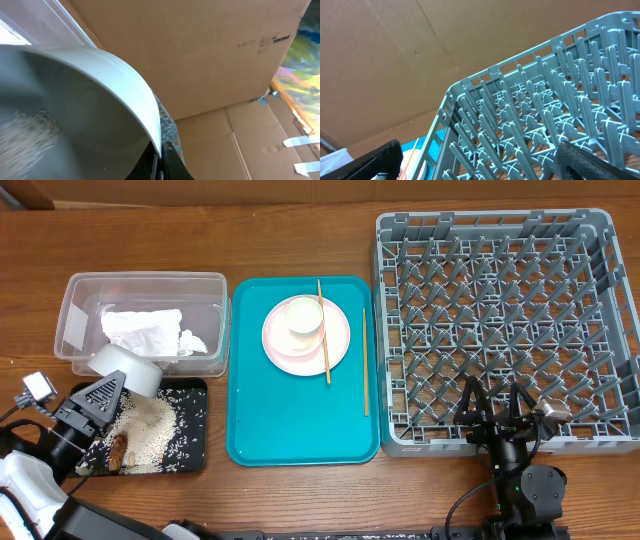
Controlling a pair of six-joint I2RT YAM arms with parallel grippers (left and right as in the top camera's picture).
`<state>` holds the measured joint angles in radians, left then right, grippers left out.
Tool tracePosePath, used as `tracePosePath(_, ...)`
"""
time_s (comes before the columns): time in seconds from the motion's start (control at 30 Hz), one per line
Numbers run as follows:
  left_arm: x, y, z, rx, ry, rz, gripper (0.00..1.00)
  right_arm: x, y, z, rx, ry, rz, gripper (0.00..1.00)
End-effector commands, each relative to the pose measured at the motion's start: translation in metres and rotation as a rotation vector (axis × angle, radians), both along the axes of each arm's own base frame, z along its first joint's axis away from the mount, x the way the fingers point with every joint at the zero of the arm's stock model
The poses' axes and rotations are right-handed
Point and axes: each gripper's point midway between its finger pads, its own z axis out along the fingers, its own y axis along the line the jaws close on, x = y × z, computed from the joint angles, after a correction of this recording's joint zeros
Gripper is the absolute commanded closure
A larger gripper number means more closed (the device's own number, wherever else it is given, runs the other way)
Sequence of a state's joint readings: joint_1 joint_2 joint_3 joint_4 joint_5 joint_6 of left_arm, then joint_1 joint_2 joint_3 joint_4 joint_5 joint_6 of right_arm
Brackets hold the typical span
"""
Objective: Sort waste into correct bins and load items into the dishwasher
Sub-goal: 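Tip the bowl over the black tray to dump the rice, then set the emptied bowl back down on the teal tray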
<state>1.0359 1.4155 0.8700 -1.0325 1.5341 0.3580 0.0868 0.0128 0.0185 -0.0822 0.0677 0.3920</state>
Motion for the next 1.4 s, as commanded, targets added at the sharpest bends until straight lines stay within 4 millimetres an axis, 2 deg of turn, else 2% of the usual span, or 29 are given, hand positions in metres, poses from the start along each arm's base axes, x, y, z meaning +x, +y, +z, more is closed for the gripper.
tracePosePath(0.0, -0.004, -0.004, 0.010, -0.103, 0.005, 0.007, 0.96, 0.000, -0.001, -0.002, 0.000, -0.004, -0.007, 0.00)
tracePosePath(0.43, -0.001, 0.001, 0.010, -0.071, -0.013, 0.006, 0.96, 0.000, -0.001, -0.002, 0.000, -0.004, -0.007, 0.00)
tracePosePath(0.53, -0.003, -0.006, 0.010, -0.180, 0.051, 0.001, 0.96, 0.000, -0.001, -0.002, 0.000, -0.004, -0.007, 0.00)
tracePosePath(0.6, -0.002, -0.007, 0.010, -0.128, 0.023, -0.004, 0.96, 0.000, -0.001, -0.002, 0.000, -0.004, -0.007, 0.00)
tracePosePath(0.67, 0.000, -0.003, 0.000, -0.071, 0.058, 0.000, 0.96, 0.000, -0.001, -0.002, 0.000, -0.004, -0.007, 0.00)
tracePosePath(0.93, 0.002, -0.008, 0.004, -0.096, 0.056, -0.022, 0.96, 0.000, -0.001, -0.002, 0.000, -0.004, -0.007, 0.00)
tracePosePath(1.1, 0.014, -0.028, 0.006, -0.012, 0.144, -0.111, 0.96, 0.000, -0.001, -0.002, 0.000, -0.004, -0.007, 0.00)
tracePosePath(1.2, 0.028, -0.042, 0.000, 0.106, 0.305, -0.171, 0.96, 0.000, -0.001, -0.002, 0.000, -0.004, -0.007, 0.00)
tracePosePath(1.37, 0.052, -0.088, -0.004, 0.353, 0.475, -0.277, 0.96, 0.000, -0.001, -0.002, 0.001, -0.004, -0.007, 0.00)
